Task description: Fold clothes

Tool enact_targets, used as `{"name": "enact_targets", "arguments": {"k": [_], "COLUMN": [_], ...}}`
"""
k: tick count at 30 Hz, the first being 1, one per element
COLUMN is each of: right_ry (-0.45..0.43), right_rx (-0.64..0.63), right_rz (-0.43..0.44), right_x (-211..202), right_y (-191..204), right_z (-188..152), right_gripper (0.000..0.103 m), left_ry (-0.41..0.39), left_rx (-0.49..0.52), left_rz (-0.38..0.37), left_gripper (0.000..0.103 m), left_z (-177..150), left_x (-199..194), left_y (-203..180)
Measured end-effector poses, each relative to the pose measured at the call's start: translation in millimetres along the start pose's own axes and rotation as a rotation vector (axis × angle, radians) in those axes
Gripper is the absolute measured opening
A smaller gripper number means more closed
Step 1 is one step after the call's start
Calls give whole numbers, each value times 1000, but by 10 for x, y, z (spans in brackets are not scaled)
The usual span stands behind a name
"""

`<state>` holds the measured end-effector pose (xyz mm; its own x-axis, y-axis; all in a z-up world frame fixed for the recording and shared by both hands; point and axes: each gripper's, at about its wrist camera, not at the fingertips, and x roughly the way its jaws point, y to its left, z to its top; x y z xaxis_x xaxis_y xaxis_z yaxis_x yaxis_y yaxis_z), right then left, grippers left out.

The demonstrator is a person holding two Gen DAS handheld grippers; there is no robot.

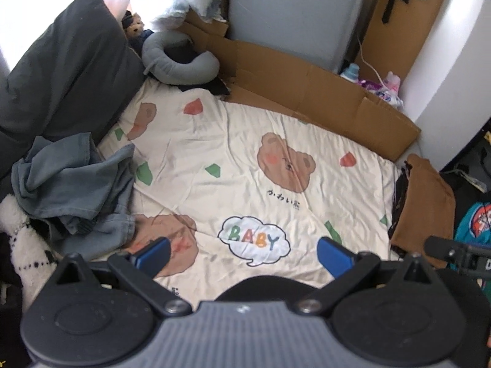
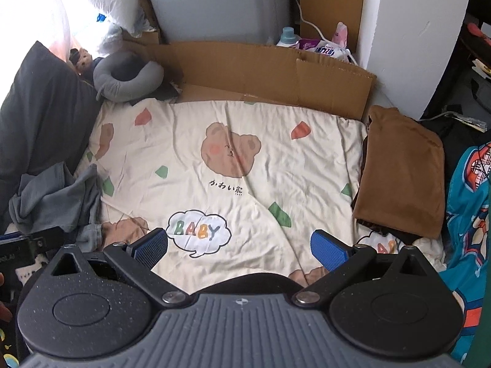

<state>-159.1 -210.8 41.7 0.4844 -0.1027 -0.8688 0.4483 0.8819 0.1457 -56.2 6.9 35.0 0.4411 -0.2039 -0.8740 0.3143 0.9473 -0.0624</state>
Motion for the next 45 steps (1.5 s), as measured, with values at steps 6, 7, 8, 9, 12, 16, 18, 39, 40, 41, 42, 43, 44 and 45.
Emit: {"name": "enact_targets", "arguments": {"k": [6,7,8,9,12,16,18,39,40,41,42,43,44,45], "right_ry": [6,2,1,1,-2,-13,-13,-4,-3,-3,-4,-4,-4,-4], "right_rx": [0,-1,0,1,-4,-53,-62,-61,-62,-62,-60,-60,-63,-67], "right_rz": [6,2,0,-2,6,-20,-27,-46,-45,-45,-49,-53,-56,-60], "right_x": [63,65,74,84,97,89,88,143,144,145,143,142,143,143], "right_y": [22,17,8,-1,-8,67,82,83,78,74,98,107,115,119], "right_z": [-58,-57,-61,-65,-81,-102,-104,-80,-79,-78,-80,-82,-85,-84], "right_gripper": [102,102,102,102,102,102,102,102,102,102,102,102,102,102], "left_ry": [19,11,3,0,3,10,15,-19,-22,-25,-27,-28,-28,-27], "left_rx": [55,63,66,62,36,32,24,72,82,91,96,97,98,101], "left_rz": [-2,5,8,3,-16,-20,-26,47,58,65,65,63,58,55], "left_gripper": [102,102,102,102,102,102,102,95,94,94,94,94,94,94], "left_z": [-74,-82,-87,-88,-81,-72,-72,-96,-98,-102,-105,-104,-102,-103], "left_x": [121,121,124,136,176,220,234,215,213,209,204,202,202,204], "left_y": [-197,-223,-236,-236,-202,-206,-204,-301,-317,-330,-337,-336,-333,-334]}}
